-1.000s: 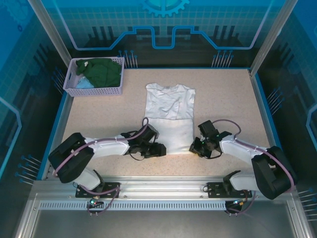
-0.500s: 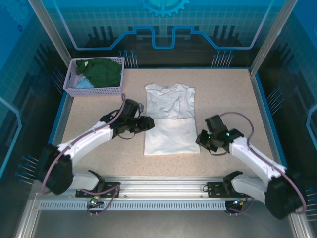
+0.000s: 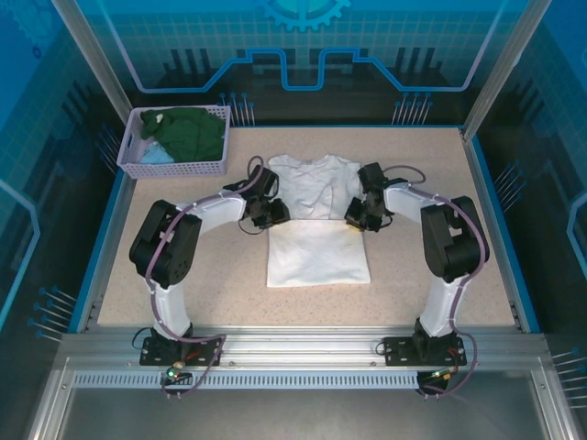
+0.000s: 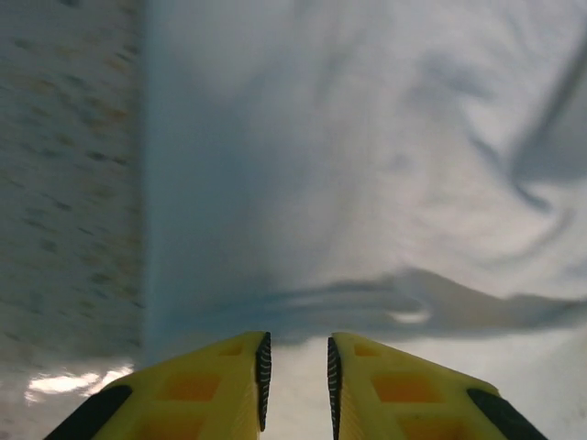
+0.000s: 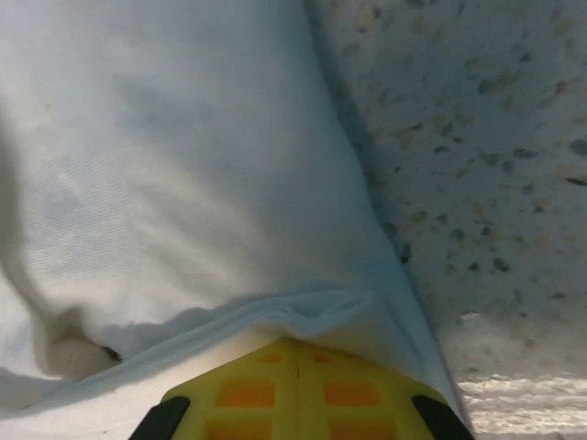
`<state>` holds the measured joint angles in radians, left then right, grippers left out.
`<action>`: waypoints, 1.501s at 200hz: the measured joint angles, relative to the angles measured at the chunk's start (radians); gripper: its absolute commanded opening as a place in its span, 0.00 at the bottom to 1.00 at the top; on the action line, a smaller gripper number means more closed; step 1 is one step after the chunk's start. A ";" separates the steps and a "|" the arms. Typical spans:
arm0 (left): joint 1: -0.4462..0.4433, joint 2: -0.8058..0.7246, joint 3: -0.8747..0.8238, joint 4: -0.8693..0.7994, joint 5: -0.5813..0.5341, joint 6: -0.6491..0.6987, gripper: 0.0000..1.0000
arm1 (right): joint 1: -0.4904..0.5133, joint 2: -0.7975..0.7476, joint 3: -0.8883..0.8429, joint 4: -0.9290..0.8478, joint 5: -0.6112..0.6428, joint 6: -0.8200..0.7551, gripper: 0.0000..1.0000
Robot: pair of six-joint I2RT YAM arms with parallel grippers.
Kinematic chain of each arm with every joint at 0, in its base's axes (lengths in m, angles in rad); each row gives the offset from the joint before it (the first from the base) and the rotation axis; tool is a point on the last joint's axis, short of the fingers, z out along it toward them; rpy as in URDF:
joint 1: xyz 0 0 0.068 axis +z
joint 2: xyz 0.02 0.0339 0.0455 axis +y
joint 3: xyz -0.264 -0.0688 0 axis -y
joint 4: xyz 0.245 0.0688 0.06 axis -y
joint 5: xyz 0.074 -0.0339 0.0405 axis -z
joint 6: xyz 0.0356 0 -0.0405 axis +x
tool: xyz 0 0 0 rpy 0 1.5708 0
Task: Fold and stack the t-shirts
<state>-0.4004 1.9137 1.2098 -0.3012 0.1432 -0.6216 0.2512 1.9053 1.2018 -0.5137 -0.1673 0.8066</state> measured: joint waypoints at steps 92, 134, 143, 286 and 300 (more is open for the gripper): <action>0.047 -0.063 -0.033 0.005 -0.020 -0.004 0.51 | -0.055 -0.082 -0.121 0.121 -0.107 0.033 0.35; -0.021 -0.365 -0.102 -0.010 -0.061 -0.003 0.75 | -0.055 -0.330 -0.312 0.140 -0.087 0.031 0.49; -0.056 -0.424 -0.136 -0.012 -0.069 -0.010 0.80 | -0.056 -0.380 -0.362 0.154 -0.088 0.018 0.52; -0.140 -0.739 -0.775 0.165 0.260 -0.264 0.50 | -0.053 -0.941 -0.797 0.041 -0.102 -0.071 0.62; -0.140 -0.711 -0.775 0.194 0.272 -0.284 0.47 | -0.048 -0.909 -0.797 0.042 -0.103 -0.083 0.60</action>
<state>-0.5407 1.2022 0.4347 -0.1070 0.4156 -0.9054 0.2035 0.9958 0.4053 -0.4721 -0.2707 0.7235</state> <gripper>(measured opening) 0.494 0.613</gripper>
